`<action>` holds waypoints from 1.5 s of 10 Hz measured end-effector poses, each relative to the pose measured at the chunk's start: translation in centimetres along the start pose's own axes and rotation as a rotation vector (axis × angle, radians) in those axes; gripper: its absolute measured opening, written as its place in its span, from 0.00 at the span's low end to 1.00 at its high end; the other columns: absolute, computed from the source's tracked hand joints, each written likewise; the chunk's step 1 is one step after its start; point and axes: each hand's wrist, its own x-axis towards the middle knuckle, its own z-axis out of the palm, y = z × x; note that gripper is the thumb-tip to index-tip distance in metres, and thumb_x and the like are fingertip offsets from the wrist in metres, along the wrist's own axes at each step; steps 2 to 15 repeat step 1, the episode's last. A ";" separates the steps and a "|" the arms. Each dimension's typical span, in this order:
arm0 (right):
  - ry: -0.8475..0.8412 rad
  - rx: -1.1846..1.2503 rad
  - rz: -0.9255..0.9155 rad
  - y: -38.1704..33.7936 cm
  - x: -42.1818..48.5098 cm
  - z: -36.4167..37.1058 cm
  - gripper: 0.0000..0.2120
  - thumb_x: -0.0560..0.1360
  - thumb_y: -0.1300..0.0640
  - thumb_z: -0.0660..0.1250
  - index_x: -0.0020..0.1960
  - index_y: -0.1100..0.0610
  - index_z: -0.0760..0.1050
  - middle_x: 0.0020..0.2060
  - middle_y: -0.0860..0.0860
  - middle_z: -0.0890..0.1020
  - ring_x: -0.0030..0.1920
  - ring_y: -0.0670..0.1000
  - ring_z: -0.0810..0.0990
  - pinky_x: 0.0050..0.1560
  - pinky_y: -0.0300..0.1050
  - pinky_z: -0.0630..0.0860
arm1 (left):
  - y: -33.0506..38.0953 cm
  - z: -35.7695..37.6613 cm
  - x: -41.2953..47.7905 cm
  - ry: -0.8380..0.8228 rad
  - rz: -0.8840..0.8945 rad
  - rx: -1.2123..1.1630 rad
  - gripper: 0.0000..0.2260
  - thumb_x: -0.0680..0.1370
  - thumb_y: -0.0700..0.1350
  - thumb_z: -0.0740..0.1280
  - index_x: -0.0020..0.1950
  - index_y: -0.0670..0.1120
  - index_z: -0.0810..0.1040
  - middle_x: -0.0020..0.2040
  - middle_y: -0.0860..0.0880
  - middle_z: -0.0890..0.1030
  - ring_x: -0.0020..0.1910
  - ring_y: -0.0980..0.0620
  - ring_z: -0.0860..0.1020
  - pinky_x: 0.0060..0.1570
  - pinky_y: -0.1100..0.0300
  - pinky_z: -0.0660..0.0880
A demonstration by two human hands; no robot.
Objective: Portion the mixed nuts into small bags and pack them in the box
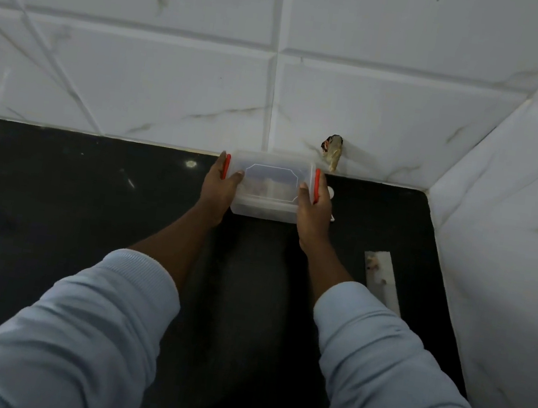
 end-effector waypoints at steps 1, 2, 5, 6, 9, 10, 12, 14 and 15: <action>0.062 -0.049 0.022 -0.4 0.4 -0.4 0.28 0.85 0.49 0.62 0.82 0.50 0.59 0.75 0.54 0.71 0.71 0.54 0.73 0.70 0.52 0.74 | -0.3 -0.2 -0.9 0.111 -0.002 0.291 0.39 0.78 0.67 0.62 0.84 0.52 0.54 0.81 0.45 0.62 0.79 0.40 0.63 0.76 0.38 0.63; 0.062 -0.049 0.022 -0.4 0.4 -0.4 0.28 0.85 0.49 0.62 0.82 0.50 0.59 0.75 0.54 0.71 0.71 0.54 0.73 0.70 0.52 0.74 | -0.3 -0.2 -0.9 0.111 -0.002 0.291 0.39 0.78 0.67 0.62 0.84 0.52 0.54 0.81 0.45 0.62 0.79 0.40 0.63 0.76 0.38 0.63; 0.062 -0.049 0.022 -0.4 0.4 -0.4 0.28 0.85 0.49 0.62 0.82 0.50 0.59 0.75 0.54 0.71 0.71 0.54 0.73 0.70 0.52 0.74 | -0.3 -0.2 -0.9 0.111 -0.002 0.291 0.39 0.78 0.67 0.62 0.84 0.52 0.54 0.81 0.45 0.62 0.79 0.40 0.63 0.76 0.38 0.63; 0.062 -0.049 0.022 -0.4 0.4 -0.4 0.28 0.85 0.49 0.62 0.82 0.50 0.59 0.75 0.54 0.71 0.71 0.54 0.73 0.70 0.52 0.74 | -0.3 -0.2 -0.9 0.111 -0.002 0.291 0.39 0.78 0.67 0.62 0.84 0.52 0.54 0.81 0.45 0.62 0.79 0.40 0.63 0.76 0.38 0.63; 0.062 -0.049 0.022 -0.4 0.4 -0.4 0.28 0.85 0.49 0.62 0.82 0.50 0.59 0.75 0.54 0.71 0.71 0.54 0.73 0.70 0.52 0.74 | -0.3 -0.2 -0.9 0.111 -0.002 0.291 0.39 0.78 0.67 0.62 0.84 0.52 0.54 0.81 0.45 0.62 0.79 0.40 0.63 0.76 0.38 0.63; 0.062 -0.049 0.022 -0.4 0.4 -0.4 0.28 0.85 0.49 0.62 0.82 0.50 0.59 0.75 0.54 0.71 0.71 0.54 0.73 0.70 0.52 0.74 | -0.3 -0.2 -0.9 0.111 -0.002 0.291 0.39 0.78 0.67 0.62 0.84 0.52 0.54 0.81 0.45 0.62 0.79 0.40 0.63 0.76 0.38 0.63; 0.062 -0.049 0.022 -0.4 0.4 -0.4 0.28 0.85 0.49 0.62 0.82 0.50 0.59 0.75 0.54 0.71 0.71 0.54 0.73 0.70 0.52 0.74 | -0.3 -0.2 -0.9 0.111 -0.002 0.291 0.39 0.78 0.67 0.62 0.84 0.52 0.54 0.81 0.45 0.62 0.79 0.40 0.63 0.76 0.38 0.63; 0.062 -0.049 0.022 -0.4 0.4 -0.4 0.28 0.85 0.49 0.62 0.82 0.50 0.59 0.75 0.54 0.71 0.71 0.54 0.73 0.70 0.52 0.74 | -0.3 -0.2 -0.9 0.111 -0.002 0.291 0.39 0.78 0.67 0.62 0.84 0.52 0.54 0.81 0.45 0.62 0.79 0.40 0.63 0.76 0.38 0.63; 0.062 -0.049 0.022 -0.4 0.4 -0.4 0.28 0.85 0.49 0.62 0.82 0.50 0.59 0.75 0.54 0.71 0.71 0.54 0.73 0.70 0.52 0.74 | -0.3 -0.2 -0.9 0.111 -0.002 0.291 0.39 0.78 0.67 0.62 0.84 0.52 0.54 0.81 0.45 0.62 0.79 0.40 0.63 0.76 0.38 0.63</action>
